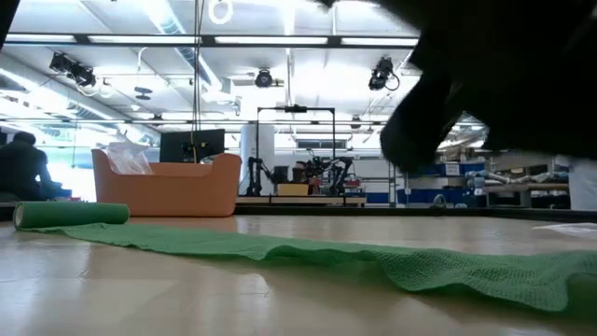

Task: Roll bandage
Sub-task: Roll the green bandage

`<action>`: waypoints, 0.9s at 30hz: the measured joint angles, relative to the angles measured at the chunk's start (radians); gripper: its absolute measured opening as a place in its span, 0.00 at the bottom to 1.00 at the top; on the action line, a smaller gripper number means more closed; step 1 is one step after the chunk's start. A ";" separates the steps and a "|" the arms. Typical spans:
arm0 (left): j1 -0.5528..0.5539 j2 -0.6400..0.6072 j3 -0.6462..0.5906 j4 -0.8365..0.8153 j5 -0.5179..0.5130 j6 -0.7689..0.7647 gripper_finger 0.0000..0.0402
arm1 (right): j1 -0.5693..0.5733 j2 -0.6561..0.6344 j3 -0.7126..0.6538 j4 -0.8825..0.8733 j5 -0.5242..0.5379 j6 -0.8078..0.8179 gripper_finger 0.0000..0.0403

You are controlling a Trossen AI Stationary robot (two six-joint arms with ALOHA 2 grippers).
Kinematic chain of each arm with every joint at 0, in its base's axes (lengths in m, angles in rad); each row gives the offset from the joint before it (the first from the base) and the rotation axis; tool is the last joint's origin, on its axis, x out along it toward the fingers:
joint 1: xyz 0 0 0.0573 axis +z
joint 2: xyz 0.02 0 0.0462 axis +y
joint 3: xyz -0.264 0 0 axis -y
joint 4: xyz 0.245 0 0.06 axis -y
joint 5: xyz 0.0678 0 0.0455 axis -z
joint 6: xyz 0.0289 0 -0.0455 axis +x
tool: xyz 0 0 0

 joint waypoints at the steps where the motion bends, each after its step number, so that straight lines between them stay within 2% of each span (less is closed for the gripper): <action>1: -0.003 -0.001 0.014 -0.015 -0.014 0.002 0.14 | 0.004 -0.006 0.000 0.001 0.012 0.000 0.23; 9: -0.067 -0.108 0.009 -0.165 -0.277 0.024 0.14 | 0.021 -0.027 0.001 0.001 0.050 -0.005 0.23; 13: -0.107 -0.157 0.009 -0.284 -0.352 -0.007 0.14 | 0.019 -0.027 0.001 0.005 0.050 -0.027 0.23; 18: -0.146 -0.176 0.009 -0.490 -0.456 -0.164 0.12 | 0.000 -0.027 0.001 0.047 0.050 -0.058 0.23; 22: -0.175 -0.176 0.008 -0.653 -0.516 -0.307 0.07 | -0.015 -0.027 0.001 0.061 0.049 -0.076 0.23; 27: -0.206 -0.176 0.008 -0.760 -0.553 -0.433 0.02 | -0.032 -0.027 0.001 0.061 0.041 -0.083 0.23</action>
